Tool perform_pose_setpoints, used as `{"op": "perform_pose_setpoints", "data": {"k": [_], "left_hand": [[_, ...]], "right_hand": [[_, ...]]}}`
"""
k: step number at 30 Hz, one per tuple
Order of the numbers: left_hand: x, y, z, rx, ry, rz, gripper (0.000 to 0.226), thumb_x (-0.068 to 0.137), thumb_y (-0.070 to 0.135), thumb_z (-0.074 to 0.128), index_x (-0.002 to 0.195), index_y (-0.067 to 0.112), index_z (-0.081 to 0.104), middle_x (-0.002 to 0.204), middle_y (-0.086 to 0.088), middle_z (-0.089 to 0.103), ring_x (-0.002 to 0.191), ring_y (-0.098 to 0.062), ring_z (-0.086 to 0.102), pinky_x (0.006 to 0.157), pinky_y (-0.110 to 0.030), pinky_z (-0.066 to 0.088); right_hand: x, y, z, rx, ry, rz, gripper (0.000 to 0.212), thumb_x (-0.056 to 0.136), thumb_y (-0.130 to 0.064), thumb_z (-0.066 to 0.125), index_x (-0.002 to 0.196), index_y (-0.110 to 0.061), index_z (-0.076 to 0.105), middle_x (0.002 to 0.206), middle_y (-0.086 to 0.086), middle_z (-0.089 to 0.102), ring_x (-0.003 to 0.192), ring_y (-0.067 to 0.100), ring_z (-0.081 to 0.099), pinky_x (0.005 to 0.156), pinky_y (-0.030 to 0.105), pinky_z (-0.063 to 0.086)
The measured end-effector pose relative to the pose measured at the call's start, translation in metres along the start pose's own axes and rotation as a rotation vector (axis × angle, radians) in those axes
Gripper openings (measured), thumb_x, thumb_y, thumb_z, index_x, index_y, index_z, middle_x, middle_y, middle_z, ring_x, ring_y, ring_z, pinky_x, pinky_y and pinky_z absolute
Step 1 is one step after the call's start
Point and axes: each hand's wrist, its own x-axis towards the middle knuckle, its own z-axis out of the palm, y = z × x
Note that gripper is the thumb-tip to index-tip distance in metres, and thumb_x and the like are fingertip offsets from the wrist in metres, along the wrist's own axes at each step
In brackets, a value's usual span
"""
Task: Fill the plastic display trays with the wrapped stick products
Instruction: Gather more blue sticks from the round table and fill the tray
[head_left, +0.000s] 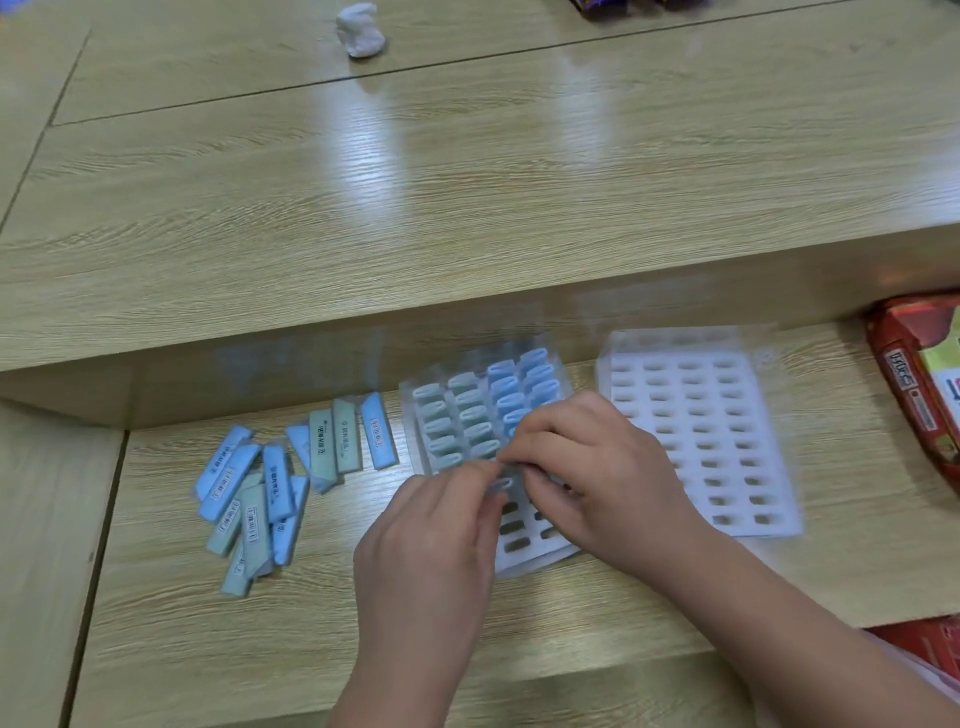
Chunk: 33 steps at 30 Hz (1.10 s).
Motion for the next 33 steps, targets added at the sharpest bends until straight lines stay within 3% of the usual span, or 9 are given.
{"op": "perform_pose_setpoints", "data": {"k": [6,9,13,19,22,24,27,29,33], "left_hand": [[-0.002,-0.002,0.002,-0.019,0.005,-0.04,0.008,0.08,0.028,0.076,0.087,0.023,0.075,0.099,0.005,0.06,0.074,-0.017,0.059,0.04,-0.029,0.043],[-0.003,-0.007,0.004,-0.149,0.011,-0.122,0.01,0.081,0.031,0.075,0.091,0.03,0.077,0.104,0.008,0.054,0.081,-0.008,0.056,0.048,-0.029,0.047],[-0.009,-0.014,0.006,-0.407,0.031,-0.248,0.012,0.082,0.039,0.073,0.094,0.037,0.074,0.109,0.021,0.049,0.094,-0.001,0.056,0.063,-0.015,0.047],[-0.035,-0.047,-0.005,-0.607,0.197,-0.424,0.02,0.08,0.024,0.077,0.092,0.039,0.073,0.106,0.015,0.058,0.075,-0.009,0.062,0.063,-0.01,0.045],[-0.054,-0.08,-0.017,-0.523,0.284,-0.552,0.035,0.078,0.005,0.082,0.086,0.037,0.073,0.097,0.008,0.061,0.066,-0.003,0.059,0.063,-0.005,0.043],[-0.062,-0.102,-0.027,-0.413,0.315,-0.643,0.042,0.077,0.005,0.083,0.087,0.042,0.067,0.09,0.006,0.062,0.069,0.001,0.06,0.066,0.0,0.04],[-0.064,-0.129,-0.039,-0.283,0.278,-0.766,0.037,0.077,0.014,0.08,0.094,0.04,0.062,0.094,0.009,0.059,0.081,0.011,0.056,0.07,0.003,0.035],[-0.061,-0.143,-0.042,-0.256,0.229,-0.803,0.03,0.081,0.025,0.077,0.104,0.036,0.062,0.099,0.013,0.055,0.084,0.011,0.055,0.066,-0.002,0.037],[-0.051,-0.154,-0.039,-0.197,0.113,-0.773,0.034,0.079,0.047,0.072,0.108,0.033,0.06,0.101,0.014,0.052,0.083,0.012,0.052,0.063,-0.009,0.033]], "right_hand": [[-0.005,0.0,0.0,-0.03,-0.019,-0.017,0.031,0.084,-0.009,0.055,0.103,-0.022,0.076,0.099,-0.005,0.064,0.09,0.018,0.052,0.047,0.034,0.046],[-0.007,-0.001,0.003,0.005,-0.013,0.037,0.032,0.084,-0.007,0.057,0.105,-0.022,0.075,0.102,-0.006,0.063,0.094,0.017,0.053,0.053,0.036,0.049],[-0.009,-0.009,0.004,0.049,0.034,0.091,0.029,0.088,-0.011,0.054,0.108,-0.02,0.074,0.103,-0.007,0.062,0.096,0.017,0.056,0.065,0.036,0.05],[-0.012,-0.064,0.012,0.168,0.148,0.191,0.023,0.09,-0.014,0.057,0.105,-0.02,0.073,0.104,-0.01,0.061,0.095,0.01,0.059,0.073,0.027,0.051],[-0.013,-0.116,0.032,0.264,0.104,0.122,0.03,0.088,-0.014,0.059,0.112,-0.03,0.067,0.104,-0.013,0.062,0.087,0.003,0.06,0.075,0.016,0.049],[-0.011,-0.144,0.055,0.26,-0.038,0.146,0.037,0.084,-0.02,0.058,0.117,-0.036,0.062,0.109,-0.018,0.061,0.087,0.001,0.061,0.076,0.012,0.049],[0.005,-0.162,0.094,0.277,-0.235,0.342,0.041,0.089,-0.028,0.051,0.13,-0.035,0.054,0.127,-0.019,0.052,0.104,0.006,0.061,0.085,0.023,0.051],[0.02,-0.16,0.114,0.219,-0.209,0.434,0.039,0.094,-0.028,0.052,0.133,-0.03,0.051,0.13,-0.012,0.049,0.11,0.012,0.058,0.091,0.028,0.047],[0.053,-0.147,0.134,0.021,-0.138,0.605,0.04,0.097,-0.034,0.054,0.133,-0.02,0.046,0.126,0.001,0.044,0.096,0.019,0.062,0.068,0.023,0.041]]}}
